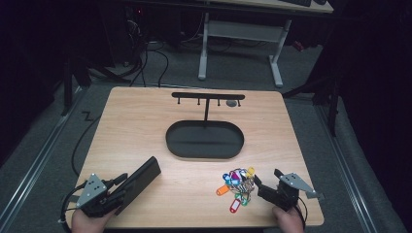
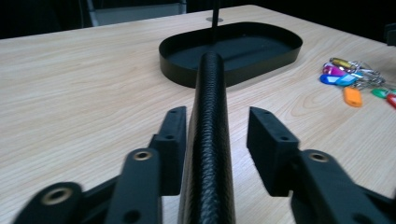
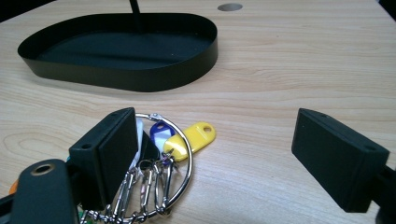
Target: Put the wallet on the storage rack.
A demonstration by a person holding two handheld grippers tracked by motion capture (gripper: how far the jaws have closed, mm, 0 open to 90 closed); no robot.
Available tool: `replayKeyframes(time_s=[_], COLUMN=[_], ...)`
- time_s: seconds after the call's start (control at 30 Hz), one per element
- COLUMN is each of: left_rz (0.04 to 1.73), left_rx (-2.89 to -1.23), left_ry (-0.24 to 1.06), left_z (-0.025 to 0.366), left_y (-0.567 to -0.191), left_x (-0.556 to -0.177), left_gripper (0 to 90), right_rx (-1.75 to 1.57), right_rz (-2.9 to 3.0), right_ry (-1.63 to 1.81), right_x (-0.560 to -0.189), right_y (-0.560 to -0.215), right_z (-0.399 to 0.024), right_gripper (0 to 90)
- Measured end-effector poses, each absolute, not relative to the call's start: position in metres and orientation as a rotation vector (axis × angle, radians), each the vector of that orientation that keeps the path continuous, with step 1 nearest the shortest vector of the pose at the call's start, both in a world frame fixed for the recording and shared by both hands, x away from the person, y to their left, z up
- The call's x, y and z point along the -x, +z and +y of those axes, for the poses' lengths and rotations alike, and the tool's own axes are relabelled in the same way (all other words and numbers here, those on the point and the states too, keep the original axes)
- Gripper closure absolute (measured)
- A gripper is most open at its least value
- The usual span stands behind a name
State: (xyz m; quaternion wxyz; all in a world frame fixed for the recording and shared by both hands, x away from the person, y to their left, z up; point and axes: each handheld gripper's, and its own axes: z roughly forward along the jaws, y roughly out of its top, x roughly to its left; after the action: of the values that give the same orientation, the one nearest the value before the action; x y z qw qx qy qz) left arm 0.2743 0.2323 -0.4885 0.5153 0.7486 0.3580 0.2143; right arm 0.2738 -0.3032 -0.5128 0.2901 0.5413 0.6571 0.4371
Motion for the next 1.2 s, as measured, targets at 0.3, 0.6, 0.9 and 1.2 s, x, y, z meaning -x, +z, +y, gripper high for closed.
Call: replayKeyframes(time_s=[0.3, 0.6, 0.9, 1.2], left_rz=[0.834, 0.825, 0.849, 0.891], left_rx=[-1.942, -2.155, -2.265, -2.372], left_ry=[0.557, 0.563, 0.520, 0.385], left_z=[0.223, 0.208, 0.215, 0.205], left_y=[-0.478, -0.470, -0.457, -0.440], left_x=[-0.279, -0.288, -0.293, -0.304], left_gripper=[41.6, 35.4, 39.5, 49.7], right_rx=[-1.447, -1.436, -1.440, -1.434], right_rz=[1.758, 1.771, 1.770, 1.789], right_ry=[1.181, 1.199, 1.211, 1.208], right_x=[-0.274, -0.272, -0.271, -0.272], right_y=[-0.511, -0.512, -0.511, -0.512], right_z=[-0.301, -0.305, -0.308, -0.304], right_gripper=[14.7, 14.8, 14.9, 14.9])
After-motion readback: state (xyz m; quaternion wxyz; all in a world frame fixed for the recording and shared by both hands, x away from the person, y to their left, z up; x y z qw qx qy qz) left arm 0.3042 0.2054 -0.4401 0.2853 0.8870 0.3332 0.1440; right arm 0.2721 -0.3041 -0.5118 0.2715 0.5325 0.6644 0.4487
